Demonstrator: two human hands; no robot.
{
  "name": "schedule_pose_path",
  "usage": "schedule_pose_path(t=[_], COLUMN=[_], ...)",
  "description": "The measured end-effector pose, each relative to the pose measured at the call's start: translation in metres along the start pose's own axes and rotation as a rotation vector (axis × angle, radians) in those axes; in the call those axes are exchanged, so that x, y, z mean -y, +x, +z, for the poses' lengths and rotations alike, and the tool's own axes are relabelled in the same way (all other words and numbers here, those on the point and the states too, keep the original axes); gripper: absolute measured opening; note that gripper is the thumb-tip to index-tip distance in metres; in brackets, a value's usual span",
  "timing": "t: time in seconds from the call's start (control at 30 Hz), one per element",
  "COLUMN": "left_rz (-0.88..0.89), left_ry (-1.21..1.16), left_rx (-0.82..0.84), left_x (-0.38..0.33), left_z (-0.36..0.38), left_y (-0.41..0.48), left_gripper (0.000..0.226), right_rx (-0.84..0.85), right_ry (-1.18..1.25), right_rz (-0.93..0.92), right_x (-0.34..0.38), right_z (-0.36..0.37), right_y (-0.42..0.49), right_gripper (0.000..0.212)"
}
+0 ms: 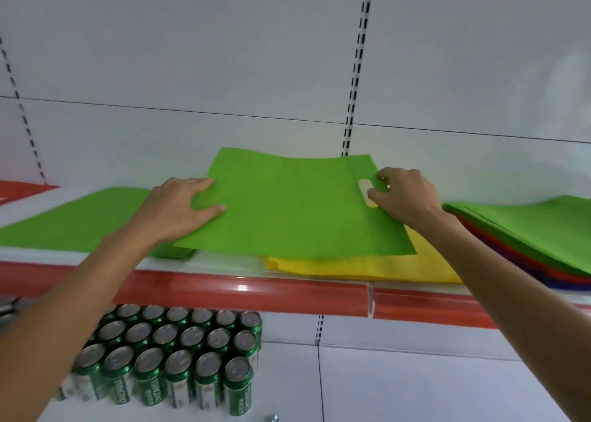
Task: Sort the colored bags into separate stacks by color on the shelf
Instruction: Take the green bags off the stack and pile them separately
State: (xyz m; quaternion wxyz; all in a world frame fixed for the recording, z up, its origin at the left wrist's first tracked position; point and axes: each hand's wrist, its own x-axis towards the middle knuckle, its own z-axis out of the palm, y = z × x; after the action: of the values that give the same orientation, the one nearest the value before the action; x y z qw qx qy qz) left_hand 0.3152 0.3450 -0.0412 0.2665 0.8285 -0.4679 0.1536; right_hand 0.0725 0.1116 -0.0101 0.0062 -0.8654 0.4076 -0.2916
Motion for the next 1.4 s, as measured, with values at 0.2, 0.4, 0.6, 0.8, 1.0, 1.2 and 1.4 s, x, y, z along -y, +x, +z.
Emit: schedule_pose_path(t=[0.2, 0.4, 0.6, 0.8, 1.0, 1.2, 1.4], left_rz=[-0.087, -0.12, -0.125, -0.159, -0.207, -0.225, -0.206], left_ry=[0.034, 0.051, 0.042, -0.04, -0.075, -0.064, -0.069], left_rx=[-0.005, 0.035, 0.075, 0.187, 0.173, 0.187, 0.168], left_x=[0.083, 0.178, 0.25, 0.295, 0.308, 0.308, 0.308], left_z=[-0.033, -0.068, -0.084, -0.064, -0.053, -0.049, -0.049], left_y=[-0.012, -0.011, -0.002, 0.0, 0.006, 0.006, 0.0], left_gripper=[0.061, 0.059, 0.058, 0.063, 0.061, 0.055, 0.039], right_rx=[0.04, 0.055, 0.085, 0.143, 0.148, 0.14, 0.189], right_ry=[0.011, 0.026, 0.061, 0.155, 0.051, -0.02, -0.047], right_rz=[-0.069, -0.083, -0.004, 0.099, 0.061, 0.01, -0.041], right_x=[0.09, 0.188, 0.255, 0.269, 0.274, 0.277, 0.278], right_z=[0.031, 0.071, 0.108, 0.142, 0.153, 0.154, 0.158], right_y=[0.001, -0.001, -0.003, -0.016, -0.013, -0.017, -0.018], right_gripper=[0.037, 0.036, 0.035, 0.043, 0.046, 0.04, 0.037])
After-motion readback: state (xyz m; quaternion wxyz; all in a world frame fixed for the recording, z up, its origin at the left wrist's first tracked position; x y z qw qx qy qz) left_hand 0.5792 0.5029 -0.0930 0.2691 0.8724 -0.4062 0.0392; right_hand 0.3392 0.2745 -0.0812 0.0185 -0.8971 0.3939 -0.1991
